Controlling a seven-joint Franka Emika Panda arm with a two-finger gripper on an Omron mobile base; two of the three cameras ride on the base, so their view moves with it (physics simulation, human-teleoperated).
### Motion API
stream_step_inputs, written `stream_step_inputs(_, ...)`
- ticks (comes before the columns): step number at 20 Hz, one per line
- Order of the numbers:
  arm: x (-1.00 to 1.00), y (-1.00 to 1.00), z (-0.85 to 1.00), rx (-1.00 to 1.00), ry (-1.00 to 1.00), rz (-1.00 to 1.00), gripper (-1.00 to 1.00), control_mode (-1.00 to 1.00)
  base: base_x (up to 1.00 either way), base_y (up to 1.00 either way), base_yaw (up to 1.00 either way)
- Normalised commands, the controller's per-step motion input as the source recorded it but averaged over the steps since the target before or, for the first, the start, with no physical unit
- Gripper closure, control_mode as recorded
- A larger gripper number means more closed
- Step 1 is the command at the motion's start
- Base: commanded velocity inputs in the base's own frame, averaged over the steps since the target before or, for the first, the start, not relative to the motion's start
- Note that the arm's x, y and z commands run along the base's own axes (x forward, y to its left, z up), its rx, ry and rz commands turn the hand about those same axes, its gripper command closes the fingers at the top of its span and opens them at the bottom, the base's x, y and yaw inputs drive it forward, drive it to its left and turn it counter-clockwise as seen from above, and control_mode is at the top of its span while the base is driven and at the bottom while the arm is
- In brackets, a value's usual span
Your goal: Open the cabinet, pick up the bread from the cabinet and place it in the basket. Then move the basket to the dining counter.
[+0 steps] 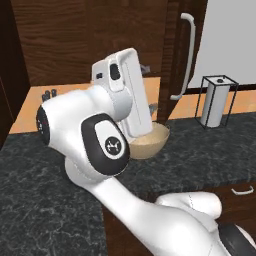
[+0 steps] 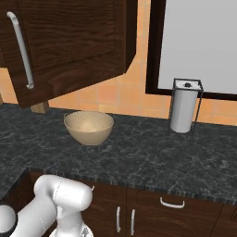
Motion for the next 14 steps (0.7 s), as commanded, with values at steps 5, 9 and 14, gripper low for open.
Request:
stream_step_inputs(5, 1.0, -0.03, -0.1, 0.0, 0.03, 0.0, -1.0, -1.0, 0.0, 0.0, 0.0)
stream_step_inputs(9, 0.74, -0.41, 0.0, 0.0, 0.02, -0.13, -1.0, -1.0, 0.0, 0.0, 0.0)
stream_step_inputs(14, -0.07, -1.0, 0.04, 0.06, 0.0, -0.3, -1.0, -1.0, 0.0, 0.0, 0.0)
